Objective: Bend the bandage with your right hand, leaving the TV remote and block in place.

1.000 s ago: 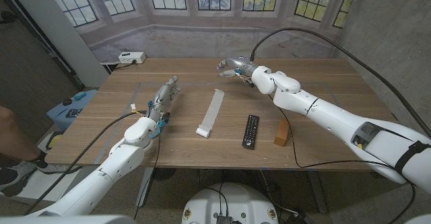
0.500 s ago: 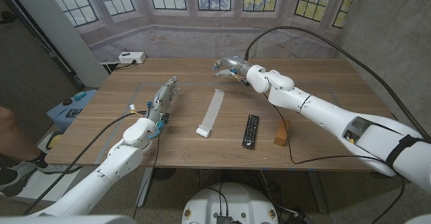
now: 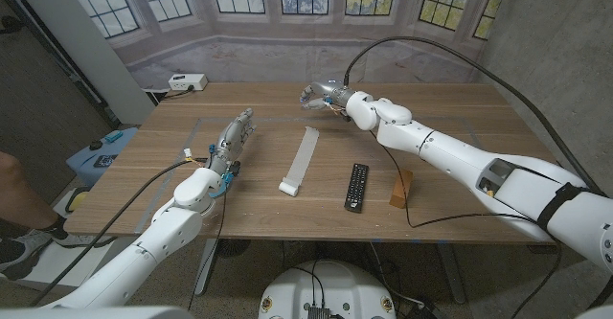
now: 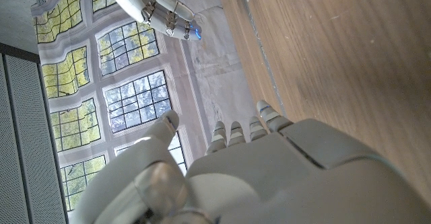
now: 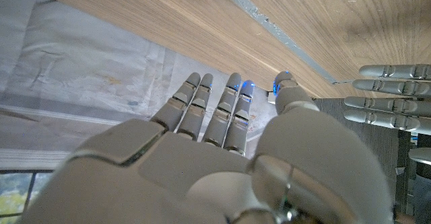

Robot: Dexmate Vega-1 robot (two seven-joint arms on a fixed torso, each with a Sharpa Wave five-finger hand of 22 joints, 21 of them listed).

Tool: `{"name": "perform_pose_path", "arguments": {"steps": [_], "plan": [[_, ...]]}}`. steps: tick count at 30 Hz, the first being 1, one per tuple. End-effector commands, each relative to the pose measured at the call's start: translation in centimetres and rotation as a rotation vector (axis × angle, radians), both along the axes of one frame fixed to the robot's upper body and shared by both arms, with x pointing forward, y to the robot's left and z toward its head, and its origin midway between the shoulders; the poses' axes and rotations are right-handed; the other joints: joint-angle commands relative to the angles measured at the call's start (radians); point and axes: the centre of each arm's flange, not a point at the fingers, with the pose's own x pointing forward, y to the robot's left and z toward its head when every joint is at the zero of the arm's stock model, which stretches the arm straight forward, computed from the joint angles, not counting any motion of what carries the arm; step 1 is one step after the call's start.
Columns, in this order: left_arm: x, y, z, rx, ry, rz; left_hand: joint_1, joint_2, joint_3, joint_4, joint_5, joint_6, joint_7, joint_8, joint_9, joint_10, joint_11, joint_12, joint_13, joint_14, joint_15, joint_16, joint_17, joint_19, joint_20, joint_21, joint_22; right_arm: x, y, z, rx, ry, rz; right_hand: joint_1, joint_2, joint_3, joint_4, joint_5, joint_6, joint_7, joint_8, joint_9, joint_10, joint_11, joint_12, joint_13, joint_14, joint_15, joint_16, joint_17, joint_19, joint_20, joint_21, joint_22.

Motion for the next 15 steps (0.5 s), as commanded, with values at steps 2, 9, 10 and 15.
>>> {"name": "perform_pose_path", "arguments": {"steps": [2, 9, 10, 15], "plan": [[0.0, -0.2, -0.1, 0.003, 0.004, -0.003, 0.004, -0.004, -0.003, -0.002, 0.000, -0.005, -0.001, -0.004, 0.001, -0.002, -0.002, 0.001, 0.005, 0.000, 0.007, 0.004, 0.002, 0.008, 0.001, -0.005, 0.003, 1.6, 0.0, -0.1, -0.007, 0.035, -0.010, 0.016, 0.002, 0.001, 0.000, -0.001, 0.009, 0.001, 0.005, 0.004, 0.015, 0.001, 0.002, 0.005, 0.013, -0.143, 0.006, 0.005, 0.013, -0.073, 0.011, 0.004], [-0.1, -0.1, -0.2, 0.000, 0.007, 0.002, 0.005, -0.004, -0.004, -0.002, 0.000, -0.007, 0.000, -0.005, 0.001, 0.000, -0.003, 0.001, 0.005, 0.000, 0.008, 0.004, 0.002, 0.009, 0.001, -0.007, 0.003, 2.4, -0.4, -0.6, -0.014, 0.050, -0.017, 0.027, 0.001, -0.001, 0.001, -0.002, 0.022, -0.003, 0.005, 0.005, 0.024, 0.002, 0.000, 0.006, 0.021, -0.146, 0.007, 0.005, 0.019, -0.076, 0.011, 0.004], [-0.1, -0.1, -0.3, 0.000, 0.007, 0.002, 0.005, -0.003, -0.004, -0.002, 0.000, -0.006, 0.000, -0.004, 0.001, 0.000, -0.003, 0.001, 0.005, 0.000, 0.008, 0.004, 0.002, 0.009, 0.001, -0.008, 0.003, 2.4, -0.5, -0.7, -0.013, 0.053, -0.020, 0.028, 0.001, -0.002, 0.001, -0.002, 0.025, -0.004, 0.005, 0.005, 0.025, 0.001, 0.000, 0.006, 0.024, -0.147, 0.007, 0.005, 0.019, -0.076, 0.011, 0.004], [-0.1, -0.1, -0.4, -0.001, 0.011, 0.002, 0.006, -0.003, -0.004, -0.002, 0.000, -0.006, 0.000, -0.005, 0.001, 0.000, -0.003, 0.001, 0.005, 0.000, 0.008, 0.004, 0.002, 0.011, 0.000, -0.009, 0.003, 2.7, -0.6, -0.9, -0.020, 0.056, -0.023, 0.035, 0.001, -0.003, 0.002, -0.002, 0.034, -0.007, 0.006, 0.005, 0.040, -0.003, 0.003, 0.006, 0.031, -0.149, 0.009, 0.006, 0.024, -0.077, 0.011, 0.004]]}}
